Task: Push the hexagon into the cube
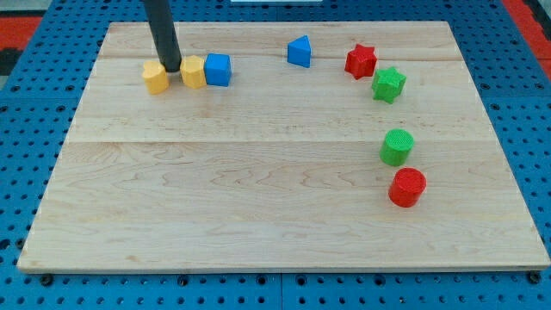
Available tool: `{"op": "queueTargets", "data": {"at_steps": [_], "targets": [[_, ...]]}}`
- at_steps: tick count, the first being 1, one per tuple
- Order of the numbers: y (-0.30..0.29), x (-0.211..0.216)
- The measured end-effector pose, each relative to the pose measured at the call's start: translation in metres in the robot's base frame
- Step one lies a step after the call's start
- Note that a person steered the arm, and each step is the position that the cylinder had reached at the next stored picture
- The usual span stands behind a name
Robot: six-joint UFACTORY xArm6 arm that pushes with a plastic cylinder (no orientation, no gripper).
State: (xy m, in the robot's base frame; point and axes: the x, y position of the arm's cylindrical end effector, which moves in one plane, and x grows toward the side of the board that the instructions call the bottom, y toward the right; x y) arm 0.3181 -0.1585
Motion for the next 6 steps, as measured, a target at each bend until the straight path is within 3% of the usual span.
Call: {"op": "queueTargets", "data": {"at_steps": [1,2,3,5,6], "targets": [[0.011,0.022],[0.005,-0.024],[-0.005,-0.032],[0.07,-0.042],[0.076,-0.048]]}}
